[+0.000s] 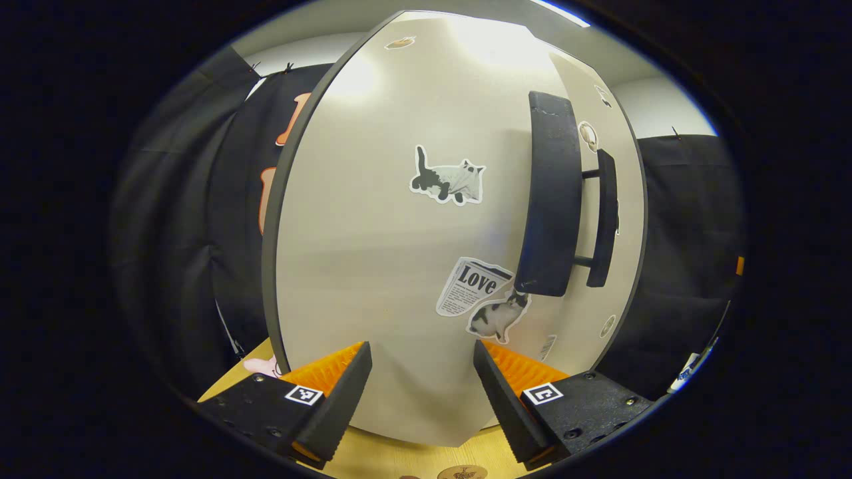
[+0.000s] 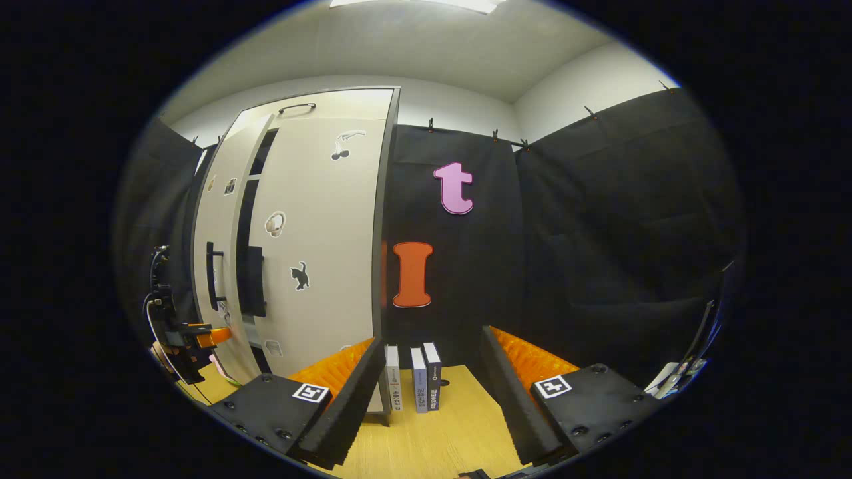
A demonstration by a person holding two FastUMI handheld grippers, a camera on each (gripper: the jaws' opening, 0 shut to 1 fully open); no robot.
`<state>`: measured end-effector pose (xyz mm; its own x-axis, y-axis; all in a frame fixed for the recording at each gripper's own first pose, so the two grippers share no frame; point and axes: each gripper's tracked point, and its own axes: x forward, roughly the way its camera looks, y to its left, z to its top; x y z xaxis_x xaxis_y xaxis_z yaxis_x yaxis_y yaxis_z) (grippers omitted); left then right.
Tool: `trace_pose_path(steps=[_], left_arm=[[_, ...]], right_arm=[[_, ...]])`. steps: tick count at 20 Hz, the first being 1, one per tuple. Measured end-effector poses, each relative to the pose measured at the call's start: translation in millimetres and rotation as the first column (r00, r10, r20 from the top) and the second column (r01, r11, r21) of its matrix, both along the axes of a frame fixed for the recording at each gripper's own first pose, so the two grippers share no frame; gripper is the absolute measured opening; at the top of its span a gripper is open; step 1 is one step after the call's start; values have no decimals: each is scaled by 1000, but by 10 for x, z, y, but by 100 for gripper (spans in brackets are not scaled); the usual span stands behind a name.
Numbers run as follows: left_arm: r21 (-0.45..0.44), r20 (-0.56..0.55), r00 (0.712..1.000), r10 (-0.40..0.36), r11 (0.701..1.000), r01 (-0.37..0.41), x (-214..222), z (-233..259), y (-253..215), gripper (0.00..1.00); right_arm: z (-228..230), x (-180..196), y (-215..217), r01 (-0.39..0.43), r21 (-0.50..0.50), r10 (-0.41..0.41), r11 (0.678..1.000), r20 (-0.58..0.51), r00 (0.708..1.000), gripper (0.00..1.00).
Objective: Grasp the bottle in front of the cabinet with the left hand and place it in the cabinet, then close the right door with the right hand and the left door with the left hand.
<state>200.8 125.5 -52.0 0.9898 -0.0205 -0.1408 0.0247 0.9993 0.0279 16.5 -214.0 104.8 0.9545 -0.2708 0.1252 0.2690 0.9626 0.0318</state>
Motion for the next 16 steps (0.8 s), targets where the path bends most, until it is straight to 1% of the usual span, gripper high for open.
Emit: trace_pose_path(steps=[1,5,9,12,16], left_arm=[[6,-1,1000,2,1000,-2,-2,6,-1,94],[28,-1,1000,9,1000,-9,-3,42,0,94],[31,-11,1000,13,999,-13,-3,36,2,94],[47,-20,999,38,998,-37,-21,50,37,95],[57,-12,1000,24,998,-23,-141,147,28,95]], right_arm=[[-11,15,-21,2,2,-2,1000,-1,1000,96],[-66,80,-61,2,18,-2,1000,-10,1000,96],[-120,210,-79,-3,26,4,1000,-20,1000,96],[-147,302,-73,-10,29,11,1000,-31,999,96],[-181,408,6,-36,27,37,999,-45,998,96]])
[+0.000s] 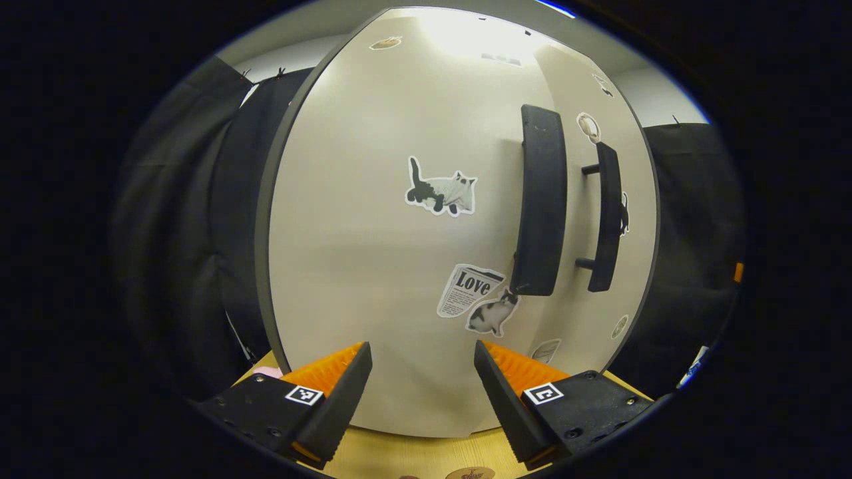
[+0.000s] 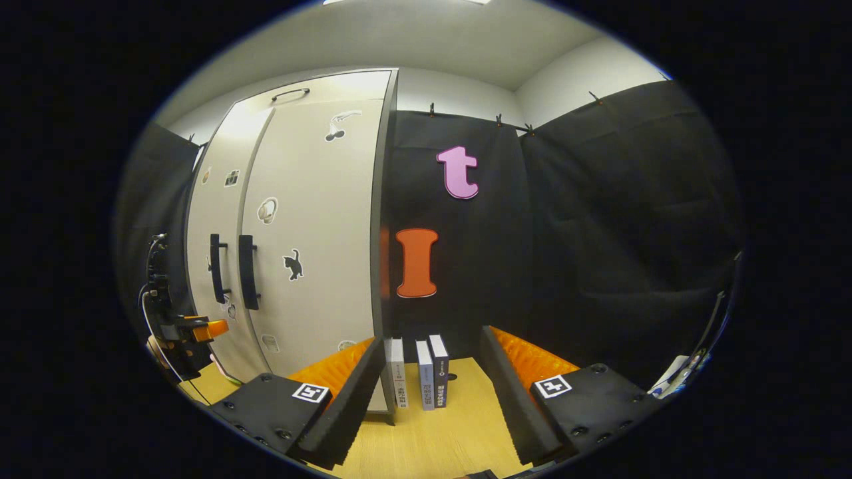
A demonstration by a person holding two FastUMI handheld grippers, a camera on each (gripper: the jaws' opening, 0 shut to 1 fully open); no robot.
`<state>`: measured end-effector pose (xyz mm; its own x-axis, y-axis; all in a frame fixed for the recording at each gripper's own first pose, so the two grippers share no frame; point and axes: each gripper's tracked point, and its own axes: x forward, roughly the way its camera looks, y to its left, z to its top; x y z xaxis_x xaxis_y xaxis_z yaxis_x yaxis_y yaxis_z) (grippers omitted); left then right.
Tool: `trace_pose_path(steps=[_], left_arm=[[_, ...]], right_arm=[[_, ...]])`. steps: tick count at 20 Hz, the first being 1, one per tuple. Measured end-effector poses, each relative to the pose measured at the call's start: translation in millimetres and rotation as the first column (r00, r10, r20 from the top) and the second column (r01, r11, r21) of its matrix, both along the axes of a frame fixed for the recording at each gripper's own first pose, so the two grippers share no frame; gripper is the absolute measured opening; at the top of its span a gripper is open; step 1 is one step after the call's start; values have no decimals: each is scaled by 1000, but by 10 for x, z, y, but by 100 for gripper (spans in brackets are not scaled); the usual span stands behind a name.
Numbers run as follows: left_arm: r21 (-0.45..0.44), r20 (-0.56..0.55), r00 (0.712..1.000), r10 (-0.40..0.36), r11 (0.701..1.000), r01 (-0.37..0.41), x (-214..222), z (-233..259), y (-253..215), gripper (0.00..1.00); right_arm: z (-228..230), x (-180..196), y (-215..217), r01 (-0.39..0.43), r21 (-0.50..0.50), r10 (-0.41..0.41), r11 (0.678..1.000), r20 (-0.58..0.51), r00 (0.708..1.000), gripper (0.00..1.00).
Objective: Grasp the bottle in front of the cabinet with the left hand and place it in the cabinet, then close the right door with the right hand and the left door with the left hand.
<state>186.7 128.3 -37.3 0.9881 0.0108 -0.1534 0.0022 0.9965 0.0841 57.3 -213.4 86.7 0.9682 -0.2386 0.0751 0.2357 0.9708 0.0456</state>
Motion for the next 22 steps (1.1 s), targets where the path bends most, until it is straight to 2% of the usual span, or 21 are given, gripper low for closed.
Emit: trace_pose_path(steps=[11,17,22], left_arm=[[-4,5,1000,30,1000,-30,-783,498,88,95],[-64,73,997,40,997,-36,-1242,1058,107,94],[-36,138,990,35,999,-30,-1634,1647,165,94]], right_arm=[[-17,47,430,-97,-15,96,995,-12,995,96],[84,-108,549,-122,-32,122,992,-7,993,96],[247,-268,556,-123,-65,124,990,9,992,96]])
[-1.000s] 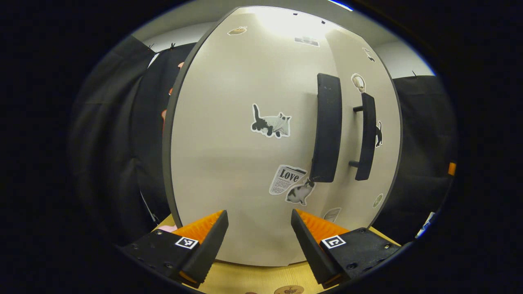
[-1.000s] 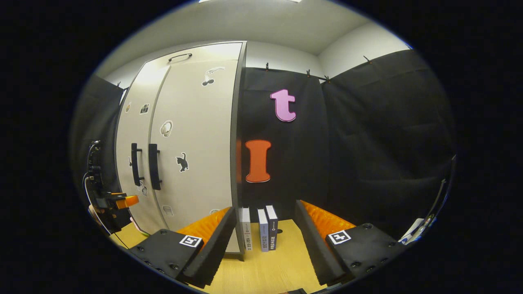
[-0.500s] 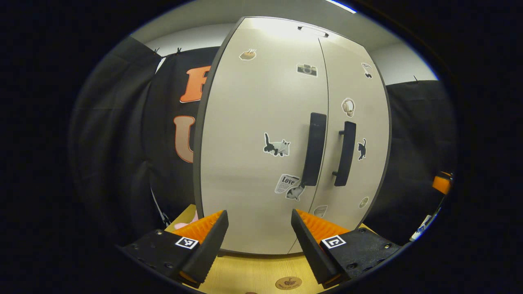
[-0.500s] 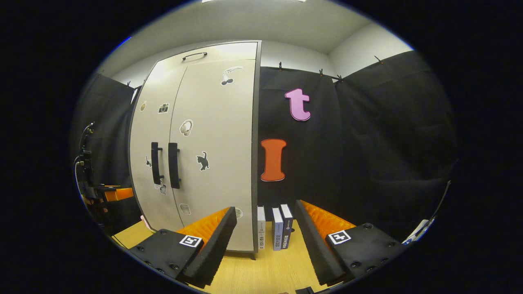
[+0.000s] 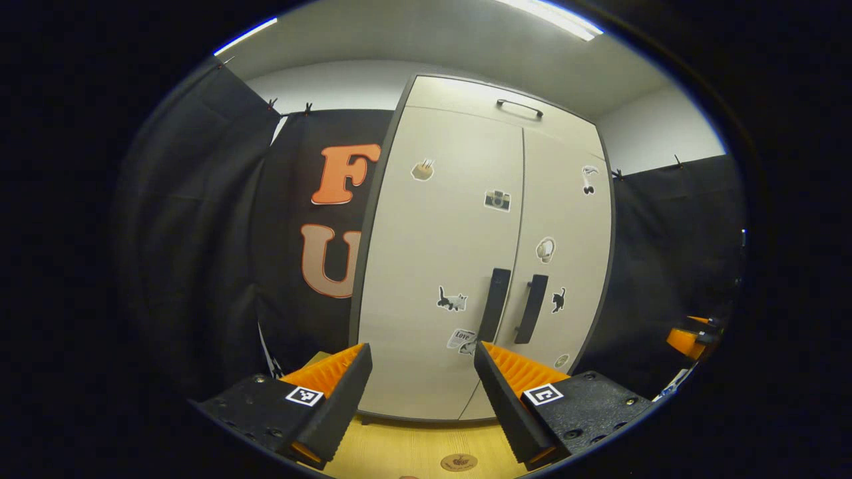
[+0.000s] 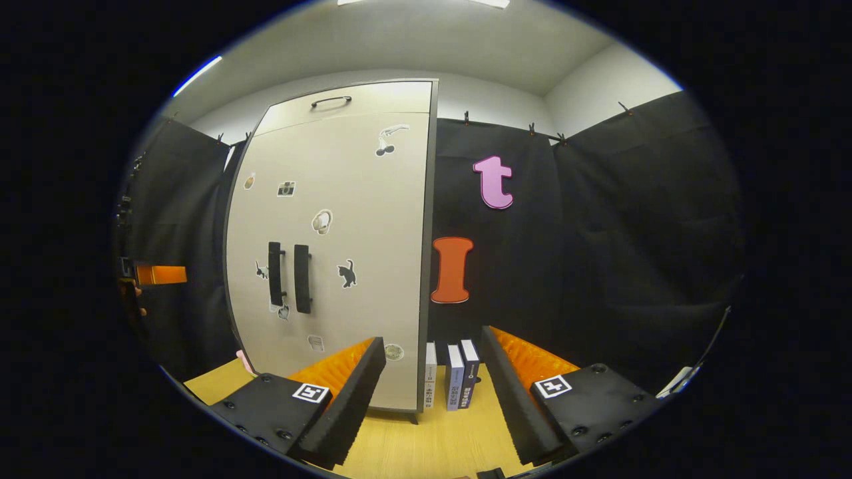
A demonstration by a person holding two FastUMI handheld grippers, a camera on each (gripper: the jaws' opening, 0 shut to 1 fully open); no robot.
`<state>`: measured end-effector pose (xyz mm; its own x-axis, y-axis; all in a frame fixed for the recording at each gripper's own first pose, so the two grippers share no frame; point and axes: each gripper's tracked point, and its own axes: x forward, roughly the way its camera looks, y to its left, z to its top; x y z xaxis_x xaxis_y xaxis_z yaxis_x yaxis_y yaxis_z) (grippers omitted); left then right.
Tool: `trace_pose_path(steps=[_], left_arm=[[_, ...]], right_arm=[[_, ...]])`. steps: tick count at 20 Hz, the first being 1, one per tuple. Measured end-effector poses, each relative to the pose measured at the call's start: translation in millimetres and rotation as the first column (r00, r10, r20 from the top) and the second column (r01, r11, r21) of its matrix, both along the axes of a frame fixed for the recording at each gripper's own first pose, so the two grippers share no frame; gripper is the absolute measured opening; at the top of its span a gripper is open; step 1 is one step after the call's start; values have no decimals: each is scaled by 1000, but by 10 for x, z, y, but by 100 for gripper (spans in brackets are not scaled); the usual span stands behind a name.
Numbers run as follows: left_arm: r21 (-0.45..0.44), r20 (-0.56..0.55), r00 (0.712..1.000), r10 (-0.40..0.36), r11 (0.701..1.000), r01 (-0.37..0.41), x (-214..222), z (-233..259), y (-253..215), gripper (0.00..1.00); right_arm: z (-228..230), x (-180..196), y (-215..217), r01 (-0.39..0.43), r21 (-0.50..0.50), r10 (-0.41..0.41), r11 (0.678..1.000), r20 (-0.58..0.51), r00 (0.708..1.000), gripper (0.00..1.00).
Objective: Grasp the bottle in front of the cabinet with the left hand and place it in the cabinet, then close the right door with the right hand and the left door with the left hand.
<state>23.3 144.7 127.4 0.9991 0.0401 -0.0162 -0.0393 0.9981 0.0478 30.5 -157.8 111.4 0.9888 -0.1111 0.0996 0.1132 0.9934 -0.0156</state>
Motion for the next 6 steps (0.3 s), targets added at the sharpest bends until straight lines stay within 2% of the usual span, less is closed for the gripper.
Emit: trace_pose_path(steps=[1,6], left_arm=[[15,9,1000,5,1000,-6,-62,91,26,96],[57,64,998,25,998,-28,-271,512,102,94]], right_arm=[[36,-43,0,0,-8,0,1000,2,1000,96],[177,-129,23,-15,-21,15,1000,-7,1000,96]])
